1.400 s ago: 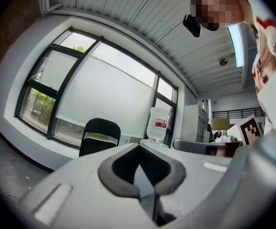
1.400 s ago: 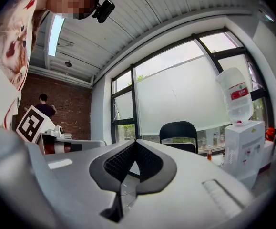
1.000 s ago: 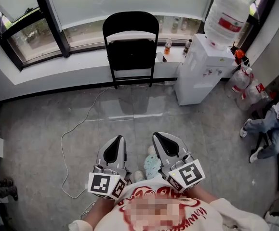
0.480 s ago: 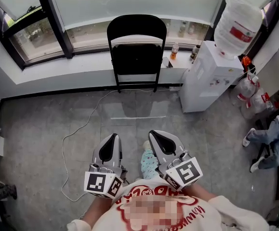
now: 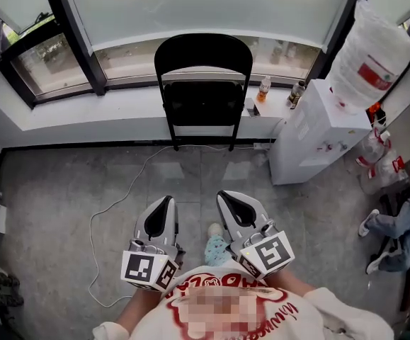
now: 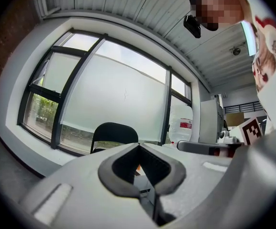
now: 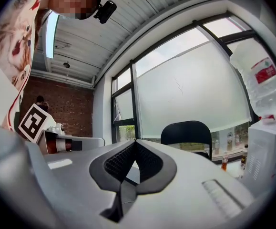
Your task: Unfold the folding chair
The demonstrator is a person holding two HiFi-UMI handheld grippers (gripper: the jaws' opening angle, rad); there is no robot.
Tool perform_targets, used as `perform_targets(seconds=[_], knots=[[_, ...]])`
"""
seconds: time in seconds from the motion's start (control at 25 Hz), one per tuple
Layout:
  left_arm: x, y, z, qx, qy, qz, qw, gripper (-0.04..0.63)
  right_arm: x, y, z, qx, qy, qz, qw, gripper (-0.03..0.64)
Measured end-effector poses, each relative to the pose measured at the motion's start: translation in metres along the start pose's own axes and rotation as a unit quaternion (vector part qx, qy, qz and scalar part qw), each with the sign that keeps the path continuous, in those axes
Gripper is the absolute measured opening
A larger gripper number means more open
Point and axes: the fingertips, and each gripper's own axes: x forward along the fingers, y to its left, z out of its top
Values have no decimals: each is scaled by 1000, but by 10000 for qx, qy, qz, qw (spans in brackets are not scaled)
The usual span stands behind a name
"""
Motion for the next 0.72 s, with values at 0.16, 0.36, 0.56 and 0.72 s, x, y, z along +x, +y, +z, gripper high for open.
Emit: perform_targets(seconds=[0.16, 0.36, 0.56, 0.72], knots=[[45, 12, 13, 3, -48, 69, 10000, 0, 30, -38, 12, 17, -28, 44, 10000, 23], [97, 21, 22, -12, -112, 98, 9999, 0, 62, -79, 21, -26, -61, 138, 9999, 23], [135, 29, 24, -41, -191, 221, 9996, 0, 86, -113, 23, -11, -51, 224, 9997, 23], [147, 34, 20, 72, -150, 339, 9993, 0, 99, -125, 16, 100, -7, 350, 9993, 23]])
